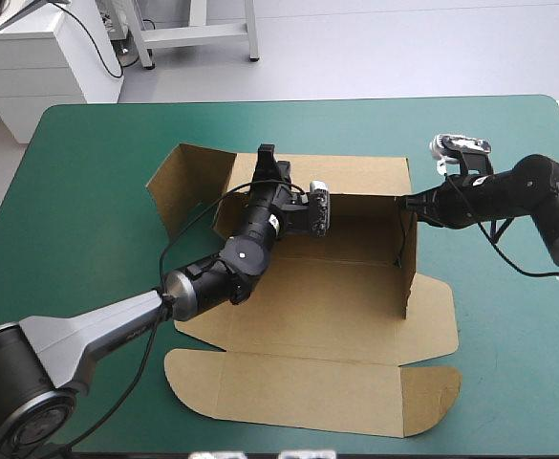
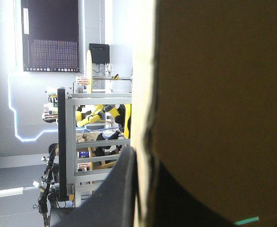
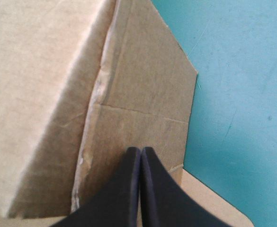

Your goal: Fold the box

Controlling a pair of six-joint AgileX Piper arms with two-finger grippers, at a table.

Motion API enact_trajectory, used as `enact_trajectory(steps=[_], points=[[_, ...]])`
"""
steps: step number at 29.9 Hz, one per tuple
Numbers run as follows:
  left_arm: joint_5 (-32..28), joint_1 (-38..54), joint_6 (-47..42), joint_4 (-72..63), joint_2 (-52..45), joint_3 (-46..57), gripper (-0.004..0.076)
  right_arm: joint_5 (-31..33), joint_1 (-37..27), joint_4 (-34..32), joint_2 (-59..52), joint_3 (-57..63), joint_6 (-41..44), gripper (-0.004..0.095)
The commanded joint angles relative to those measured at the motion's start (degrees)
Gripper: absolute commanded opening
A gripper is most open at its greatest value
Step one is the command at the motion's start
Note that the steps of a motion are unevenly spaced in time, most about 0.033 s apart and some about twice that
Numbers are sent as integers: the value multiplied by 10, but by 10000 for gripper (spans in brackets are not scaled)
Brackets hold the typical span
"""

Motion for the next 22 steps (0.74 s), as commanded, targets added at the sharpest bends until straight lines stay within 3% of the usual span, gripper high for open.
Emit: enact_trajectory(steps=[1, 10, 19, 22], points=[[-15, -3, -7, 17, -26, -11, -8, -29, 0, 36, -22, -8, -27, -20], [1, -3, -7, 24, -10, -11, -8, -99, 0, 56, -75, 96, -67, -20], [21, -3, -7, 28, -5, -11, -8, -43, 0, 65, -102, 122, -66, -19], [41, -3, -7, 28, -5, -11, -8, -72, 0, 81, -109, 122, -70, -19]])
